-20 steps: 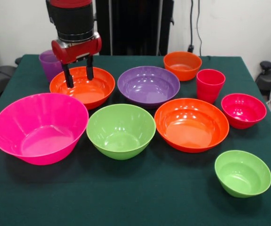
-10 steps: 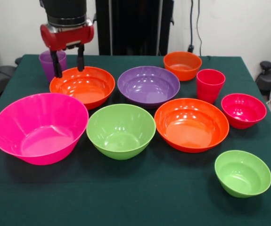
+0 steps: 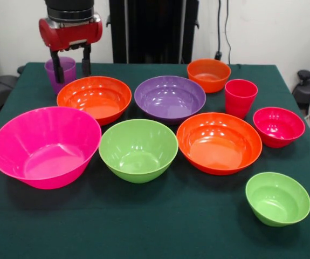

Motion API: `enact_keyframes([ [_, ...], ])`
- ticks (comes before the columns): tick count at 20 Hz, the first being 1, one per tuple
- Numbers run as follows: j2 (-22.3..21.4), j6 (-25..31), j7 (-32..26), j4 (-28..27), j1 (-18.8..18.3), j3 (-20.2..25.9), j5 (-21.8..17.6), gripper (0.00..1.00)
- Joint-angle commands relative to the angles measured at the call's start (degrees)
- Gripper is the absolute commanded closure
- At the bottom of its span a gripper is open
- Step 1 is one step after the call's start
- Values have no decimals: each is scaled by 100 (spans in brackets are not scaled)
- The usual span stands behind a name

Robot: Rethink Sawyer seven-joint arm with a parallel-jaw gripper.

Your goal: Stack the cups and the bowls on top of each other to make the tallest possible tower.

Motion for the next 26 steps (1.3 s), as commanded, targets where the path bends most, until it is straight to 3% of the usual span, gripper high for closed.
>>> enact_keyframes([
  [1,568,240,-1726,38,31,-24,-506,0],
  [26,1065,-133,-1555,-105,-56,-140,-1308,0],
])
